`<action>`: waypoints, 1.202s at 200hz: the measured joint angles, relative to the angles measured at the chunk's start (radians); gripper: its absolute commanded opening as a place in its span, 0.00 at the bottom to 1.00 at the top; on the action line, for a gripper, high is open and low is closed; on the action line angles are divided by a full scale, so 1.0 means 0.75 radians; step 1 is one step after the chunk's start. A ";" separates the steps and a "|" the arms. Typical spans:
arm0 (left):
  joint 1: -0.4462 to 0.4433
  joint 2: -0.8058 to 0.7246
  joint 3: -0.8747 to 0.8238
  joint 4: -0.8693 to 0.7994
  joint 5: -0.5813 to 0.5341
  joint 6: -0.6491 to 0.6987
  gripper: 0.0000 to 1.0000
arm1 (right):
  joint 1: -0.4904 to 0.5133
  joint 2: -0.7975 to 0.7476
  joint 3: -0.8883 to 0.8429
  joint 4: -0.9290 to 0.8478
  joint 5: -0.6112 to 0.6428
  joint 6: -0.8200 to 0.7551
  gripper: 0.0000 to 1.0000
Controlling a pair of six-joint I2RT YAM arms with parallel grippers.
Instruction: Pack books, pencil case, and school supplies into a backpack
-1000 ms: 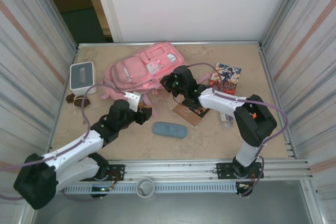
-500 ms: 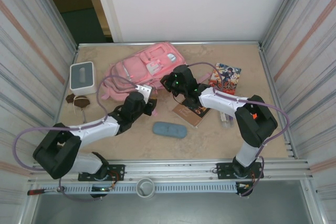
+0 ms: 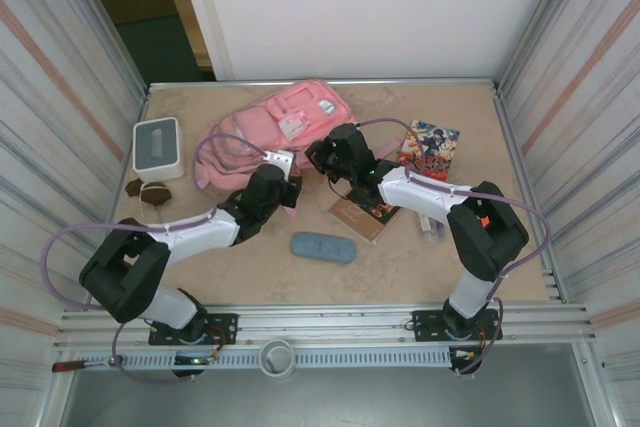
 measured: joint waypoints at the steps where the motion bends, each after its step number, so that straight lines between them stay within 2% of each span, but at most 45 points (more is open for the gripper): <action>1: 0.000 0.001 0.002 -0.001 -0.001 0.001 0.33 | 0.000 0.000 0.000 0.000 0.000 0.000 0.00; 39: 0.001 0.020 0.037 -0.028 -0.025 -0.020 0.17 | 0.005 0.000 -0.001 0.002 0.010 0.000 0.00; 66: -0.001 0.018 0.038 -0.034 -0.009 -0.023 0.00 | 0.011 -0.001 -0.015 0.012 0.026 -0.001 0.00; 125: 0.073 -0.142 -0.073 -0.077 0.195 -0.022 0.00 | 0.019 -0.014 -0.053 0.029 0.019 -0.010 0.00; 181: 0.260 -0.297 -0.166 -0.093 0.479 -0.034 0.00 | 0.013 -0.023 -0.058 0.030 0.013 -0.027 0.00; 240: 0.349 -0.363 -0.233 -0.109 0.577 -0.049 0.00 | -0.005 -0.028 -0.077 0.009 -0.008 -0.042 0.00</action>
